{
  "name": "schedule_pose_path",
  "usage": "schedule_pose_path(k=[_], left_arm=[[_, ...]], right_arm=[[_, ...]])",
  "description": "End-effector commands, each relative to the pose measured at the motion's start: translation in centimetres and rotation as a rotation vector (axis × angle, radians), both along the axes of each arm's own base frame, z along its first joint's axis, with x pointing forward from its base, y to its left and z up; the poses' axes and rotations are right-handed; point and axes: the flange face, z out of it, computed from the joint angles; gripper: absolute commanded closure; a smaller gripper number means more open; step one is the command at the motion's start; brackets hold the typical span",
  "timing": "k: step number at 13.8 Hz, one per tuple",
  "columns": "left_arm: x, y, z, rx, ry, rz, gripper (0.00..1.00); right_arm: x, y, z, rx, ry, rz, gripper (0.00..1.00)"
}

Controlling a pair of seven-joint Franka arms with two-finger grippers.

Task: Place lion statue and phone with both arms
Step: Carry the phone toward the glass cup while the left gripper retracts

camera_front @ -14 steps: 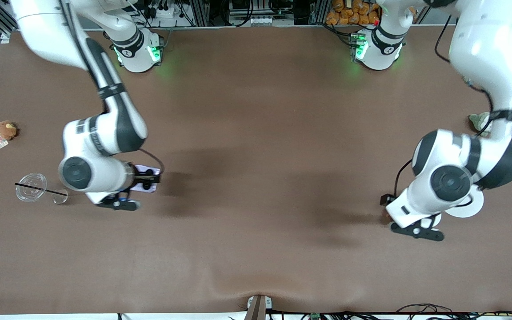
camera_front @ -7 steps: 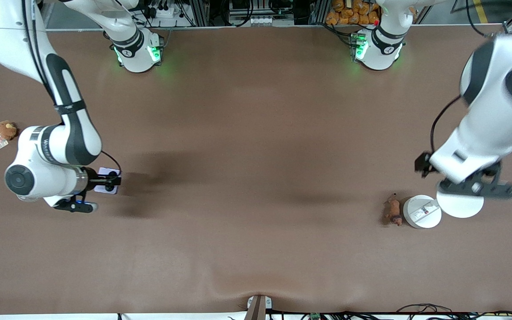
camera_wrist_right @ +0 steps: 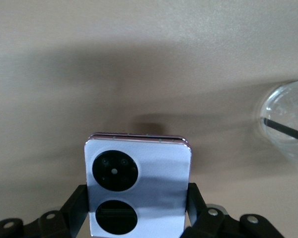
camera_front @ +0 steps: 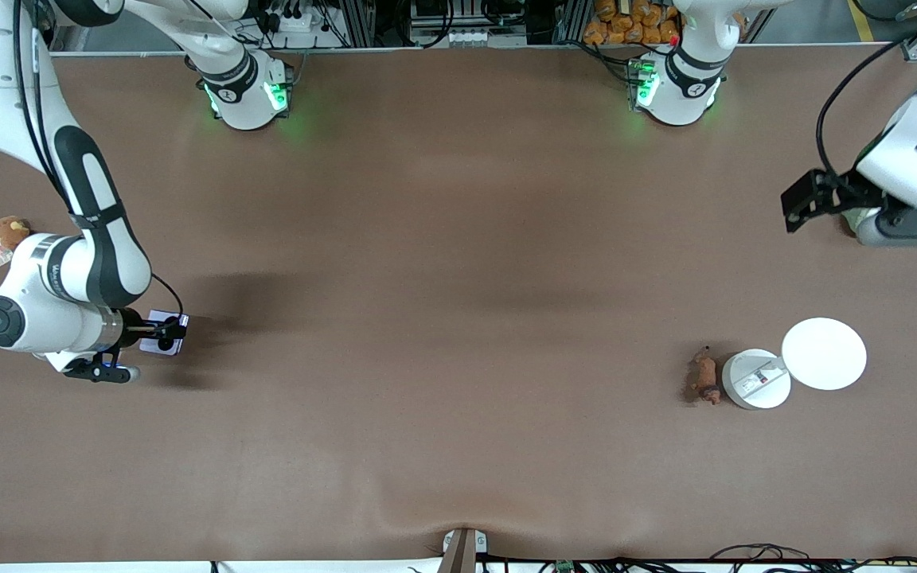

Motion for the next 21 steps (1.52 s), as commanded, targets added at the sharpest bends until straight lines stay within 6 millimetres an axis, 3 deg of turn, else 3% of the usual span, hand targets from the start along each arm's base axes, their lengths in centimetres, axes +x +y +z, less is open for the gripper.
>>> schedule_pose_path(k=[1,3,6,7,8,9,11,15,17,18,19,21], left_arm=[[-2.8,3.0,0.5,-0.064,0.022,0.072,0.00],[-4.6,5.4,0.5,-0.098,0.037,0.122,0.00],[-5.6,6.1,0.6,-0.100,0.053,0.139,0.00],[-5.5,6.2,0.5,-0.100,0.055,0.139,0.00],[-5.4,6.1,0.6,-0.100,0.053,0.137,0.00],[-5.4,6.0,0.7,-0.100,0.052,0.134,0.00],[-5.5,5.9,1.1,-0.102,0.043,0.130,0.00],[-4.9,5.6,0.5,-0.102,0.054,0.126,0.00],[-4.6,5.6,0.1,-0.102,0.061,0.130,0.00],[-4.5,5.8,0.0,-0.102,0.063,0.133,0.00],[-4.5,5.9,0.0,-0.100,0.064,0.136,0.00],[-4.6,6.2,0.1,-0.103,0.061,0.134,0.00]], right_arm=[[0.0,0.4,-0.8,0.006,-0.005,0.018,1.00],[0.2,0.7,-1.7,0.004,-0.022,0.024,1.00],[0.2,1.0,-2.0,0.006,-0.025,0.040,1.00],[0.3,0.8,-2.0,0.013,-0.028,0.075,0.92],[0.3,0.4,-1.9,0.019,-0.031,0.088,0.29],[0.4,0.4,-1.7,0.021,-0.031,0.089,0.00],[0.7,1.1,-1.4,0.027,-0.032,0.093,0.00],[3.0,2.8,1.4,0.026,-0.070,0.119,0.00],[5.0,6.6,4.4,0.024,-0.080,0.170,0.00],[5.6,7.4,5.3,0.017,-0.100,0.184,0.00],[6.4,6.9,6.4,0.019,-0.128,0.177,0.00],[8.6,8.5,12.0,0.017,-0.161,0.215,0.00]])
